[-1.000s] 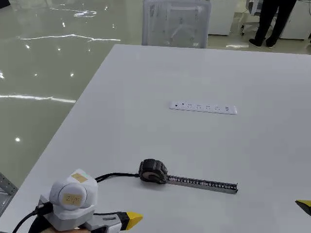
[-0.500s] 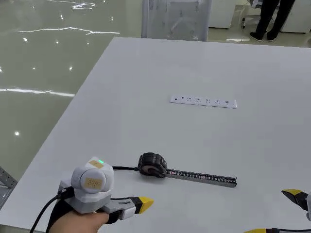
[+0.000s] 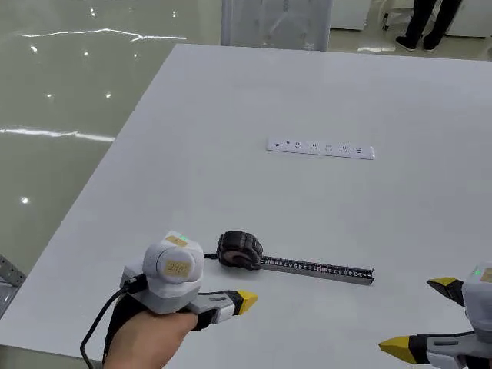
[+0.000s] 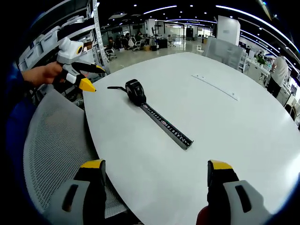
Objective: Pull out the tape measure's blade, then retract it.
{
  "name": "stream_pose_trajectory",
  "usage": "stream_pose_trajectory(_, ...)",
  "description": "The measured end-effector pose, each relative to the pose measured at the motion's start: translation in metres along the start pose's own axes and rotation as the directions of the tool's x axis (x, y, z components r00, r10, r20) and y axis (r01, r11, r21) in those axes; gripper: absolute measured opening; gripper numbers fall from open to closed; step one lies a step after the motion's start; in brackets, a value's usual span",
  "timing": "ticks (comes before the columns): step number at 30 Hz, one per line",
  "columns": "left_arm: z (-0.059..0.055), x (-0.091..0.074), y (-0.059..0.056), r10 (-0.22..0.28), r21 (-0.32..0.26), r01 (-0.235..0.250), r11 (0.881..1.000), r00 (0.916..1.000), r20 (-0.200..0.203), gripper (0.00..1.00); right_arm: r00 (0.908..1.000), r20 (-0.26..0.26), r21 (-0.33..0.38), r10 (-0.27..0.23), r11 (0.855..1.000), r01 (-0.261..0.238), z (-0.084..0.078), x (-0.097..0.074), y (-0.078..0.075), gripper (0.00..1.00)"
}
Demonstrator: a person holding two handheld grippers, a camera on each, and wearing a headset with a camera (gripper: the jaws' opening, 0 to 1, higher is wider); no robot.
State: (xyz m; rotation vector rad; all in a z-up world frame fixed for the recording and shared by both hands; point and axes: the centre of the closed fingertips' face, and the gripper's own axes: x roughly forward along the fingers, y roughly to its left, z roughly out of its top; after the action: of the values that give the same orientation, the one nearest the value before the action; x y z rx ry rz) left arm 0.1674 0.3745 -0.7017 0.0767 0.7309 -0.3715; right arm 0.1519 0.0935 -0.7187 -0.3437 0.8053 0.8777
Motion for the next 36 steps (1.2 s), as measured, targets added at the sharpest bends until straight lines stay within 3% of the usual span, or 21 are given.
stream_pose_trajectory(11, -0.003, 0.018, 0.0, 0.024, -0.025, -0.025, 0.999, 0.9995, -0.022, 0.9, 0.9989, -0.031, -0.058, 0.034, 0.998, -0.036, 0.001, 0.02, -0.011, 0.82)
stream_pose_trajectory(23, 0.0, 0.037, 0.002, 0.041, -0.052, -0.043, 0.998, 0.9988, -0.025, 0.88, 0.9935, -0.089, -0.158, 0.07, 0.984, -0.084, 0.0, 0.044, -0.027, 0.75)
stream_pose_trajectory(36, 0.001, 0.059, 0.001, 0.036, -0.068, -0.038, 0.997, 0.9987, -0.035, 0.87, 0.9864, -0.129, -0.211, 0.102, 0.969, -0.128, 0.001, 0.064, -0.036, 0.66)
